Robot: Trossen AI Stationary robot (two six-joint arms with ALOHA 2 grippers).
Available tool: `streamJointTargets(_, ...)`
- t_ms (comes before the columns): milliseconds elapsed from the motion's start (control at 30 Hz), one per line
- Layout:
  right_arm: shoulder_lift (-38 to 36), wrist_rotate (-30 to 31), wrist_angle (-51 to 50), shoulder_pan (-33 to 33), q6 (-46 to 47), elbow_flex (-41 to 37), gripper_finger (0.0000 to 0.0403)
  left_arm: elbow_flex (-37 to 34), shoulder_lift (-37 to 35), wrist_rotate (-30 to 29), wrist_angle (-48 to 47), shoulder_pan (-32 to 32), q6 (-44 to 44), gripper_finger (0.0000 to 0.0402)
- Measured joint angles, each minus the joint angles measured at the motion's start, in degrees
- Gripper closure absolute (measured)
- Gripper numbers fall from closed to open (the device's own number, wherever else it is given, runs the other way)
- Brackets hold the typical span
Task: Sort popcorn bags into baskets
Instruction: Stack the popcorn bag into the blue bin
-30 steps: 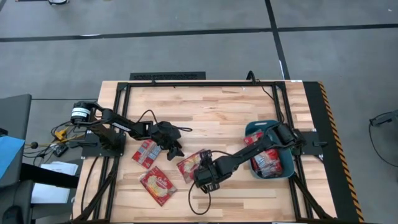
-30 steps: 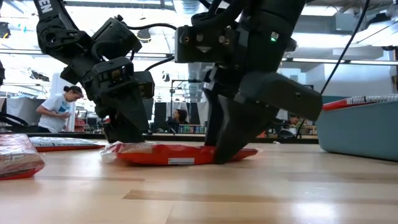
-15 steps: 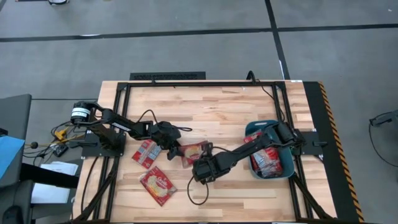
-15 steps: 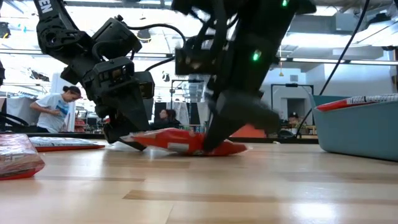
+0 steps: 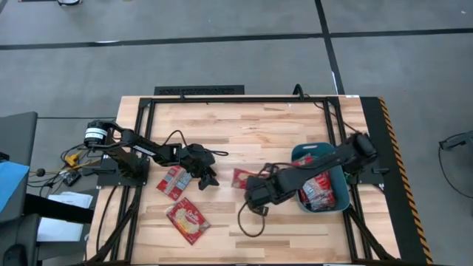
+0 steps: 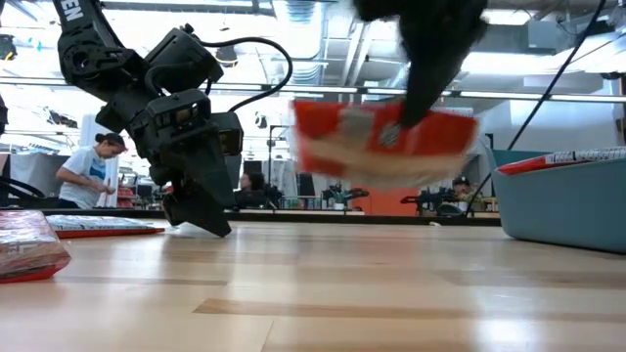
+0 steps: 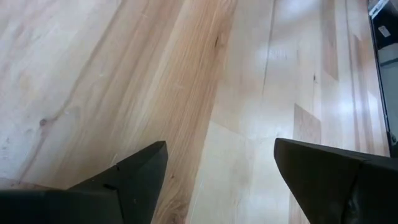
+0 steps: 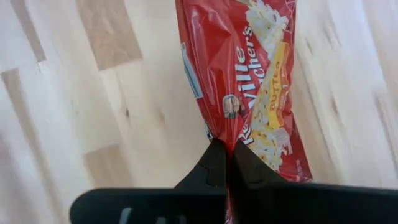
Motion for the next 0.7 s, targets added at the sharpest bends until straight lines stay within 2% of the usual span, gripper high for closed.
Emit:
streamJointTargets(267,-10.39,-3.24,-11.14,-0.08,30.18,0.02,0.0398,-0.04,0.00,-1.76,0.79,-0.04,0.24,0.0111)
streamJointTargets(567,-16.22,-10.82,-32.18,1.31,46.78,0.09,0.0398,-0.04,0.00,-1.97,0.85,-0.02,0.26,0.0111)
streamJointTargets(700,-16.06,-12.44,-31.59,1.88,49.22,-1.03,0.0398,-0.04,0.00,-2.60,0.88,-0.02,0.27,0.0111)
